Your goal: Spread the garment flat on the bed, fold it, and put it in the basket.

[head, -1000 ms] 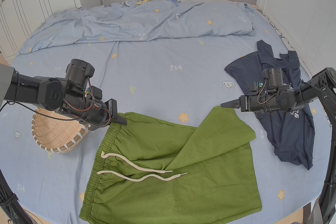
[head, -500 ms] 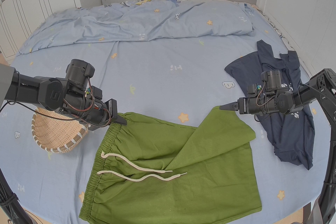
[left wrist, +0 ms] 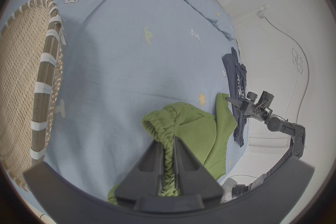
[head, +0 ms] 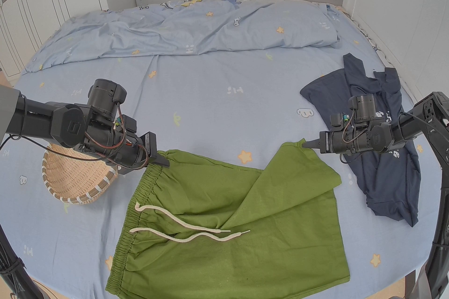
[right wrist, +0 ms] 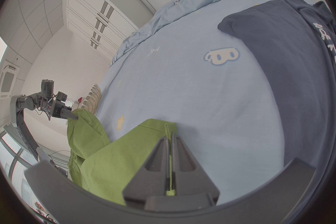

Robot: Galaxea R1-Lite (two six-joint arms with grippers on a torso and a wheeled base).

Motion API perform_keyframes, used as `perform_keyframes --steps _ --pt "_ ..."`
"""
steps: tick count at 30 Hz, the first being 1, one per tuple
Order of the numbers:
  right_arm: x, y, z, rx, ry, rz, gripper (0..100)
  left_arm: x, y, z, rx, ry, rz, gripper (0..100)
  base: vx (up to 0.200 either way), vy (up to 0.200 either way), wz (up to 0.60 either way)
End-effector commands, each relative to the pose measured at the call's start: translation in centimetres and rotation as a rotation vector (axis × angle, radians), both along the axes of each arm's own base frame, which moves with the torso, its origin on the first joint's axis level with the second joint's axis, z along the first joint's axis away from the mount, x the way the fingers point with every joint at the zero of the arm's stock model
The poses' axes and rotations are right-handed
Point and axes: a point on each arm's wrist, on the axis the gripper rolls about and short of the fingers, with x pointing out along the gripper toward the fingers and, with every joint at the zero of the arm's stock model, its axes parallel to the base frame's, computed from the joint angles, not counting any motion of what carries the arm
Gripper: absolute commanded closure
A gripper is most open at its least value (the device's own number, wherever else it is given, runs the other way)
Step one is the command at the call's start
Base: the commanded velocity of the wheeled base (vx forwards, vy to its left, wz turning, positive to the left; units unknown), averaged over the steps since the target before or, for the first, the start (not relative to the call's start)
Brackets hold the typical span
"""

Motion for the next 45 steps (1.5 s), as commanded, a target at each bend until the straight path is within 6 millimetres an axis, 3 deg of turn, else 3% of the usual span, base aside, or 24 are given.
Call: perform_keyframes --steps 1,8,21,33,45 --pt "0.0 -0.1 0.2 0.0 -0.006 -0.006 100 0.2 0.3 -0.1 0.001 0.002 0.011 100 0.0 0.0 0.0" --pt "0.1 -0.7 1.3 0.023 -0.014 -0.037 100 1.2 1.7 -0.2 -0.009 -0.041 0.054 100 0.0 0.0 0.0" --pt "-0.6 -3.2 6.4 0.109 -0.104 -0.135 100 2.3 5.4 -0.4 0.006 -0.113 0.114 100 0.0 0.0 0.0" --pt "-0.6 -4.5 7.4 0.122 -0.127 -0.171 100 3.3 6.7 -0.8 0.011 -0.161 0.142 100 0.0 0.0 0.0" --pt "0.2 -4.3 8.6 0.132 -0.17 -0.168 100 3.9 7.4 -1.9 0.011 -0.237 0.166 100 0.0 0.0 0.0"
